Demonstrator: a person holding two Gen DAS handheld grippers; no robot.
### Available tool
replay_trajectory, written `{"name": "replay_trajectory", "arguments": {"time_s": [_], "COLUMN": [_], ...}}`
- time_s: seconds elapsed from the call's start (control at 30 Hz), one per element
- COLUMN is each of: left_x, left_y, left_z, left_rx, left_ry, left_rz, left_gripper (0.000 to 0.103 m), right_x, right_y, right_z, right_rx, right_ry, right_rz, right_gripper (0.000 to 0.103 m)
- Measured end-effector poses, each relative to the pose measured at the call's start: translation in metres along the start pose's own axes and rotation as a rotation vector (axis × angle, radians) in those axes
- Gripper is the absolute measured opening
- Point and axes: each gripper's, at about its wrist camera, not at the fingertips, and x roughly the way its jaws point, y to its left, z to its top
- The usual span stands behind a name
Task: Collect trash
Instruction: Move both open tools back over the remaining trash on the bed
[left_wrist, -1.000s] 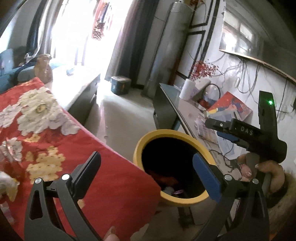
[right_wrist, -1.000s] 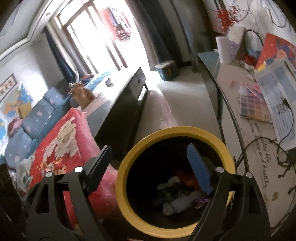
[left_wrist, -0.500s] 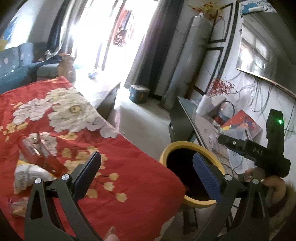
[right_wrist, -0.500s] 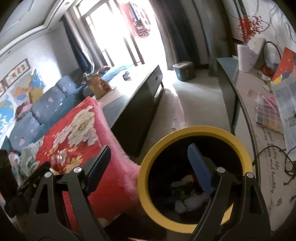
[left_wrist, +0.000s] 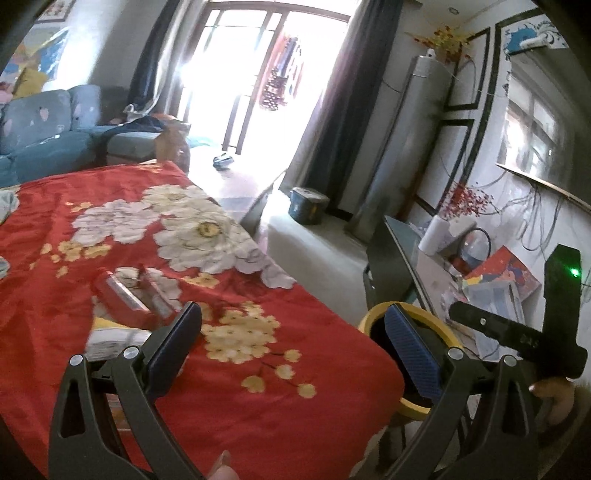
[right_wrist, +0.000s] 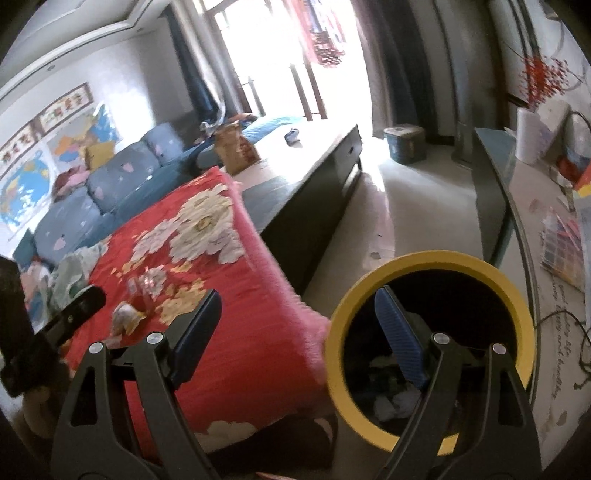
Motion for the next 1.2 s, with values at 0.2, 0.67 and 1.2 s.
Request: {"name": "replay_trajectory", "arguments": {"time_s": [0.2, 0.67, 1.2], "left_x": [-0.013, -0.042, -0.063], "left_y": [0.025, 0.078, 0.129], "left_z": [0.003, 0.003, 0.001], "left_rx": [-0.044, -0.130, -0.225], "left_ry": [-0.023, -0.067, -0.086], "left_rz": [0.055, 0.155, 0.244], "left_gripper": [0.096, 0.096, 0.096], "right_x": [0.008, 0.026, 0.046], "right_y": [0.026, 0.086, 0.139], "right_z": [-0.002, -0.007, -0.016], "right_rx": [-0.058, -0.187, -0.288], "right_ry": [0.030, 0.084, 0.143], "right_rz": [0.051, 0.153, 0.242], "right_gripper": [0.077, 0.077, 0.077]}}
